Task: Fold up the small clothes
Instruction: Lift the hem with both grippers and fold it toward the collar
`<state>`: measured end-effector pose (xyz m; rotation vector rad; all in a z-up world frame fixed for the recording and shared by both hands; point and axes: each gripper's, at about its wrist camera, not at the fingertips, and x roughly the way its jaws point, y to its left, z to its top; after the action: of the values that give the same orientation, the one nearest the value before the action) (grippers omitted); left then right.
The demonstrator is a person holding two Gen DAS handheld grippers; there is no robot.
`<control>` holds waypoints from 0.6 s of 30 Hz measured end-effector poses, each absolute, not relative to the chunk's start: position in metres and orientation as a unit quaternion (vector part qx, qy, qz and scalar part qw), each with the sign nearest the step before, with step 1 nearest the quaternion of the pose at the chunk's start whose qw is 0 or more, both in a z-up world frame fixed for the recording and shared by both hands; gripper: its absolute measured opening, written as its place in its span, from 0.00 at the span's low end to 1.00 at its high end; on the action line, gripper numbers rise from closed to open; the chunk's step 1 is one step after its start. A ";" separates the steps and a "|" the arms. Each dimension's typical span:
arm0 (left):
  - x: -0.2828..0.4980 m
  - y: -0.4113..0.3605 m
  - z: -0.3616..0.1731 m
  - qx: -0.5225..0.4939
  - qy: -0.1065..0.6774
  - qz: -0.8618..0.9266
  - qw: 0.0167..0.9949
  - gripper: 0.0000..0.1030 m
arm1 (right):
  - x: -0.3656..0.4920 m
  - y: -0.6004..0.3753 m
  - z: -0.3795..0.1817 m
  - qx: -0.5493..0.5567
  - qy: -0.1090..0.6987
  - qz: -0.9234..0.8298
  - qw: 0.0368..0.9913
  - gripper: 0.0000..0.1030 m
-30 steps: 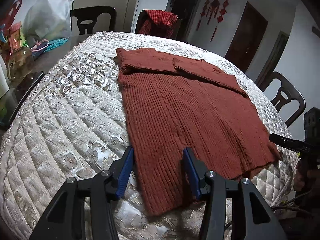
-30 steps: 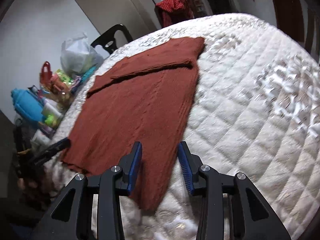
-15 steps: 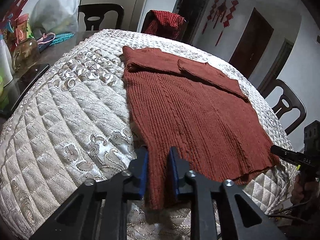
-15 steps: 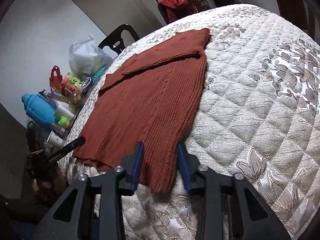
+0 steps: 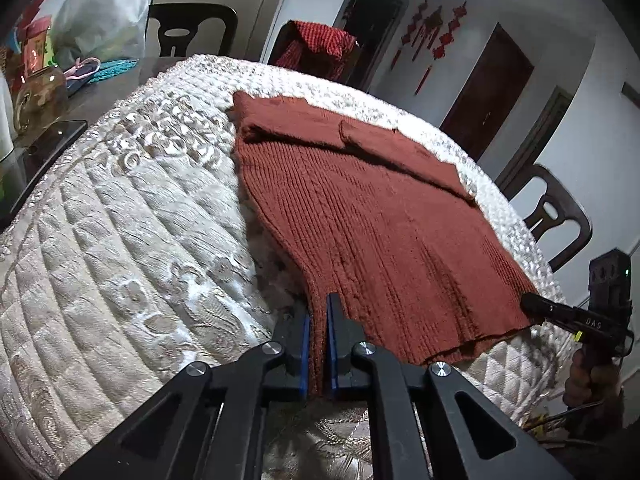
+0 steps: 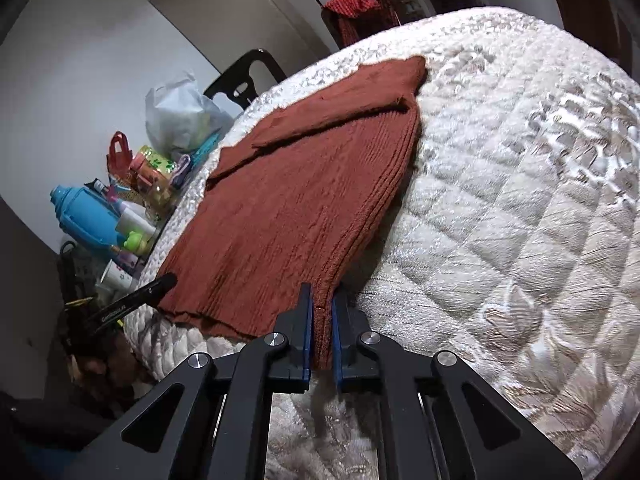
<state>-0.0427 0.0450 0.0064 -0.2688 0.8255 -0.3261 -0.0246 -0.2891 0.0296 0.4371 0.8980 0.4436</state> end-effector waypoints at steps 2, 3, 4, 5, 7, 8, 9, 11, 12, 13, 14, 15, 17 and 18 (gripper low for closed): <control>-0.046 0.050 0.012 -0.139 0.389 -0.160 0.897 0.08 | -0.030 -0.296 0.035 0.212 0.418 0.212 0.858 0.07; -0.049 0.052 0.015 -0.141 0.384 -0.161 0.898 0.08 | -0.033 -0.299 0.038 0.213 0.413 0.213 0.860 0.07; -0.052 0.053 0.018 -0.141 0.381 -0.160 0.900 0.08 | -0.036 -0.302 0.042 0.215 0.409 0.213 0.861 0.07; -0.054 0.054 0.020 -0.140 0.379 -0.161 0.901 0.08 | -0.039 -0.304 0.044 0.216 0.405 0.214 0.862 0.07; -0.061 0.055 0.026 -0.145 0.375 -0.170 0.900 0.08 | -0.046 -0.306 0.050 0.219 0.399 0.220 0.863 0.07; -0.065 0.055 0.029 -0.147 0.371 -0.174 0.900 0.08 | -0.050 -0.307 0.052 0.220 0.395 0.224 0.863 0.07; -0.069 0.056 0.032 -0.148 0.366 -0.178 0.901 0.08 | -0.053 -0.307 0.054 0.221 0.392 0.227 0.864 0.07; -0.074 0.059 0.037 -0.153 0.357 -0.182 0.903 0.08 | -0.056 -0.307 0.056 0.225 0.387 0.230 0.864 0.07; -0.075 0.060 0.039 -0.157 0.353 -0.184 0.904 0.08 | -0.056 -0.308 0.056 0.227 0.386 0.231 0.864 0.07; -0.074 0.062 0.040 -0.162 0.350 -0.185 0.904 0.08 | -0.054 -0.308 0.056 0.231 0.384 0.231 0.864 0.07; -0.072 0.063 0.042 -0.166 0.347 -0.185 0.904 0.08 | -0.052 -0.308 0.056 0.234 0.383 0.232 0.863 0.07; -0.069 0.064 0.044 -0.170 0.343 -0.187 0.905 0.08 | -0.050 -0.309 0.057 0.236 0.381 0.233 0.863 0.07; -0.064 0.065 0.049 -0.173 0.335 -0.190 0.907 0.08 | -0.044 -0.309 0.063 0.239 0.371 0.238 0.865 0.07; -0.059 0.064 0.054 -0.172 0.329 -0.192 0.908 0.08 | -0.042 -0.310 0.066 0.240 0.366 0.240 0.867 0.07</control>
<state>-0.0592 0.0644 0.0540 -0.3555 0.6788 -0.3956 -0.0422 -0.3097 0.0665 0.5021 0.7665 0.5025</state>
